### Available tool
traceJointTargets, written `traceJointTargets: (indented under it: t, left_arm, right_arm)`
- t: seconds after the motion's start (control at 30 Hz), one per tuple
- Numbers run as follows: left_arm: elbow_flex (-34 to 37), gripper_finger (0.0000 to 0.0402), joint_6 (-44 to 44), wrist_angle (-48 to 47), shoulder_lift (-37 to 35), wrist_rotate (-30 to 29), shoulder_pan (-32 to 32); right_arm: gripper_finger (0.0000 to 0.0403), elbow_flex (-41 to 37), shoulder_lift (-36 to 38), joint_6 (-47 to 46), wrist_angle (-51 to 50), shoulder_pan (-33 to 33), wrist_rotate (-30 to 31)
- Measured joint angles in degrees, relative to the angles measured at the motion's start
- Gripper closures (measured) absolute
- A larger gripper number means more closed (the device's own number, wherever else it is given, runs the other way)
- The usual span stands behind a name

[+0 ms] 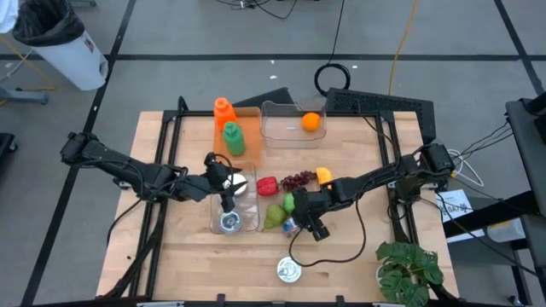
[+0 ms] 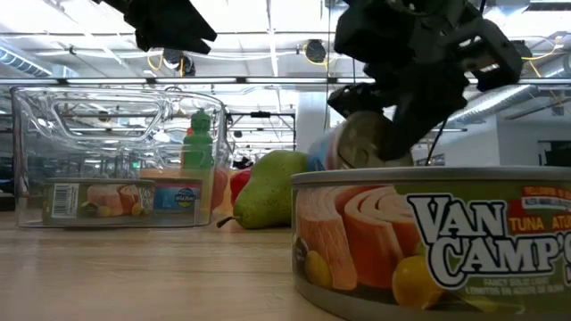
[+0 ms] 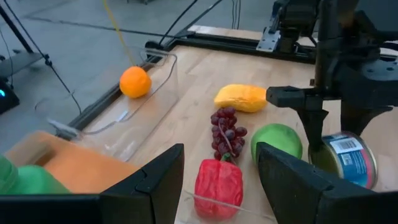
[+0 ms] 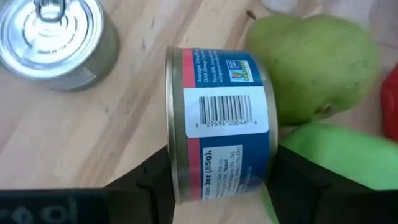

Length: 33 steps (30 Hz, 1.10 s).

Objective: Pick & Place Food Item
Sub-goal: Put the blue and pink tuna can into the bottom transparent bin

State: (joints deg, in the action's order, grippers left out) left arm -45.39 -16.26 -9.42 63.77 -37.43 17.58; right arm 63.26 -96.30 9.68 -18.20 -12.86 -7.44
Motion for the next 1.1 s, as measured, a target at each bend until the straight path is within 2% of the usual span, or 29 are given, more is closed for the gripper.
traceJointTargets:
  t: [0.1, 0.27, 0.37, 0.53, 0.6, 0.67, 0.73, 0.87, 0.93, 1.0, 1.1]
  left_arm:
    - [0.00, 0.0188, 3.28, 2.47, 0.00, 0.02, 0.00]
    - [-0.02, 0.0188, 7.73, 9.76, 1.41, 0.07, -0.30]
    - [-0.02, 0.0188, 11.45, 15.38, 4.09, 2.55, -0.98]
    - [-0.02, 0.0188, 23.02, 24.95, 11.72, 9.32, -1.51]
    - [-0.02, 0.0187, 26.24, 29.20, 14.56, 8.23, -1.58]
    - [-0.04, 0.0184, 26.26, 33.89, 17.07, 4.58, -2.17]
    - [-0.04, 0.0173, 27.11, 34.96, 18.27, 3.80, -3.46]
    - [-0.38, 0.0141, 20.37, 36.06, 19.07, 12.14, -6.43]
    - [-0.71, 0.0124, 17.20, 37.33, 19.37, 14.30, -7.55]
    - [-1.07, 0.0111, 16.59, 37.88, 19.52, 16.63, -8.20]
    - [-1.05, 0.0100, 18.36, 38.19, 19.54, 23.16, -8.54]
  right_arm:
    - [0.0217, -0.03, 1.23, -0.50, -1.66, -0.03, 3.34]
    - [0.0217, -0.14, 8.98, -3.74, -6.03, -0.39, 11.16]
    - [0.0217, -1.70, 14.19, -5.84, -6.06, -0.44, 15.93]
    - [0.0217, -11.61, 22.28, -7.37, 8.71, -0.76, 25.86]
    - [0.0217, -16.36, 24.41, -6.89, 15.82, -0.76, 28.82]
    - [0.0217, -20.32, 26.24, -5.79, 22.64, -0.70, 30.85]
    - [0.0217, -23.78, 27.64, -4.76, 28.83, -0.64, 33.08]
    - [0.0217, -28.69, 28.82, -1.74, 40.33, -0.20, 34.49]
    - [0.0217, -30.22, 28.88, 0.35, 46.00, -0.19, 34.37]
    - [0.0217, -30.91, 28.95, 1.73, 48.70, -0.23, 34.15]
    - [0.0217, -31.05, 28.88, 2.01, 48.58, -0.22, 33.68]
